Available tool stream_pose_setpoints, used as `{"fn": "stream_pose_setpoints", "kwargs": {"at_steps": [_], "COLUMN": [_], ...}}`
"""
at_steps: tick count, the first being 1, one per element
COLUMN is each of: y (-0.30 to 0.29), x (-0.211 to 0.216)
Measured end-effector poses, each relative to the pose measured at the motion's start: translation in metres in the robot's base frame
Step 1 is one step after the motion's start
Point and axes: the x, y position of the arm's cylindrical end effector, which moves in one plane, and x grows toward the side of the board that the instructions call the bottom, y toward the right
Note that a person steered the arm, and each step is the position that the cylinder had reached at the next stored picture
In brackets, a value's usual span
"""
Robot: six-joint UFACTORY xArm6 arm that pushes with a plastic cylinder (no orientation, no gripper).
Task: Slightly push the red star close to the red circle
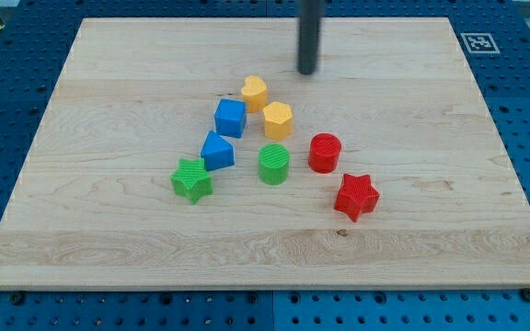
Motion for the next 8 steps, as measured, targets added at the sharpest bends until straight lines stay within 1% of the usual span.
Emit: {"fn": "stream_pose_setpoints", "kwargs": {"at_steps": [1,2,3,6,8], "y": [0.066,0.119,0.142,0.138,0.090], "x": [0.080,0.171,0.238,0.247,0.247]}}
